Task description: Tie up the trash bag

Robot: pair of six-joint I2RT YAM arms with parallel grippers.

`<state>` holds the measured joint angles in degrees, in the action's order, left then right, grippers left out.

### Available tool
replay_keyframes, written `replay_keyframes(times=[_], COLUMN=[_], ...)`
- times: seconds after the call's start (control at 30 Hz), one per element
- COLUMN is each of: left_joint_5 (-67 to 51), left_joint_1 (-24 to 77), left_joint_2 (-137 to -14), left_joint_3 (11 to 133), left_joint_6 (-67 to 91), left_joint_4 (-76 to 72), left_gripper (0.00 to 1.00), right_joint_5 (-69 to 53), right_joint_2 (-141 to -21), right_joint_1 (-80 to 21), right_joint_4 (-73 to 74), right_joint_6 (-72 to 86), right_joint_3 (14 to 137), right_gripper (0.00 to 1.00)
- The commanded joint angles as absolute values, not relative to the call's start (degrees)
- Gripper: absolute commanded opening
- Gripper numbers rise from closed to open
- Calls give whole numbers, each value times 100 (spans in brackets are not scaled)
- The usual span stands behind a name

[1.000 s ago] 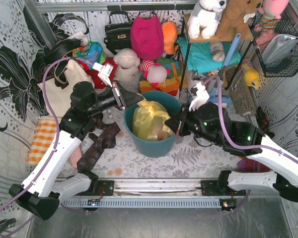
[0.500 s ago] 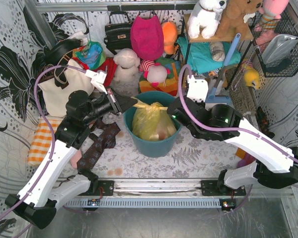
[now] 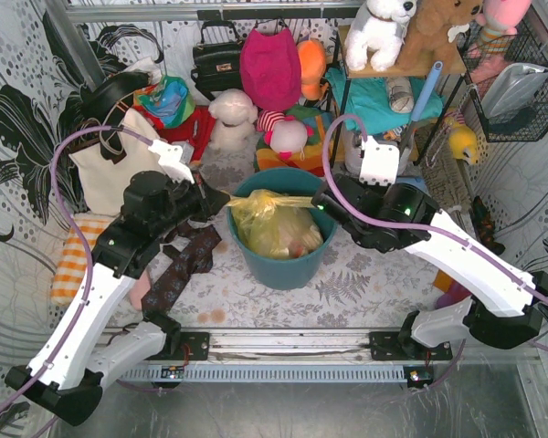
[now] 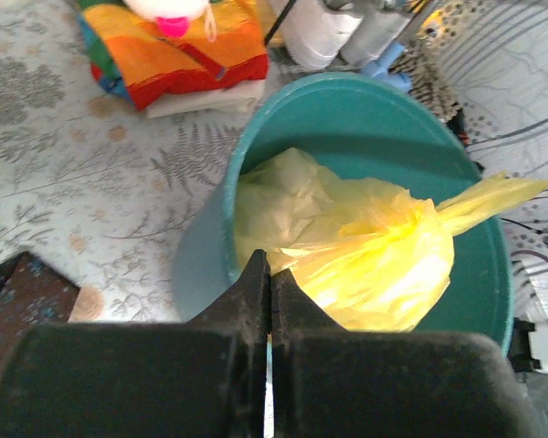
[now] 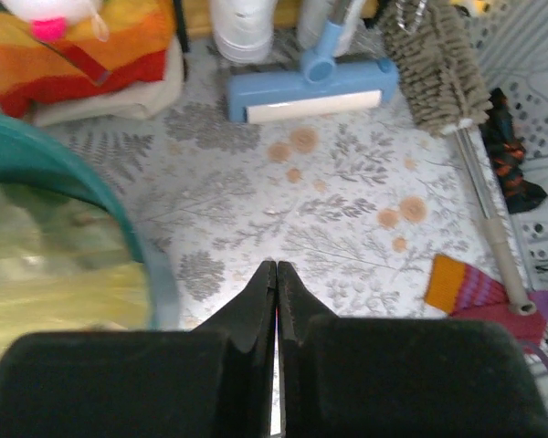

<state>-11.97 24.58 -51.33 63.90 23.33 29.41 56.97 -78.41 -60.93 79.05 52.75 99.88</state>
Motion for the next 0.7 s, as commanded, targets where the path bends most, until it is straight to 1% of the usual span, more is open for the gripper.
replay_keyframes(times=[0.0, 0.07, 0.1, 0.17, 0.23, 0.27, 0.3, 0.37, 0.4, 0.47, 0.53, 0.6, 0.67], left_joint_5=[-634, -753, -893, -1189, -1432, -1512, -1550, -1613, -1632, -1703, -1779, -1854, -1916], left_joint_1=[2434, 2428, 2434, 2431, 2428, 2429, 2430, 2430, 2430, 2429, 2434, 2435, 2428], left_joint_2=[-5005, -5005, -5002, -4975, -4991, -5014, -5045, -5118, -5135, -5155, -5176, -5192, -5238], left_joint_3=[6461, 6454, 6447, 6403, 6394, 6401, 6433, 6486, 6506, 6520, 6542, 6585, 6621], left_joint_6=[2009, 2071, 2121, 2251, 2373, 2427, 2456, 2509, 2539, 2621, 2704, 2773, 2831], left_joint_4=[3194, 3113, 3014, 2748, 2509, 2430, 2386, 2337, 2300, 2197, 2091, 1995, 1902], left_gripper=[0, 0, 0, 0, 0, 0, 0, 0, 0, 0, 0, 0, 0], right_joint_5=[5974, 5866, 5725, 5180, 4262, 3900, 3680, 3325, 3172, 2913, 2679, 2456, 2106], right_joint_2=[-7527, -7439, -7334, -7017, -6579, -6372, -6231, -6045, -6004, -5917, -5884, -5929, -6060], right_joint_1=[-5974, -5972, -5968, -5970, -5973, -5971, -5968, -5972, -5968, -5968, -5968, -5972, -5968], right_joint_4=[8321, 8210, 7874, 6643, 5432, 5053, 4853, 4679, 4665, 4601, 4516, 4474, 4441], right_joint_6=[5537, 5457, 5156, 4298, 3366, 3144, 3073, 2902, 2762, 2598, 2399, 2198, 1998], right_joint_3=[9640, 9552, 9503, 9115, 8637, 8443, 8344, 8320, 8356, 8380, 8355, 8346, 8369], right_gripper=[0, 0, 0, 0, 0, 0, 4, 15, 23, 44, 60, 70, 73])
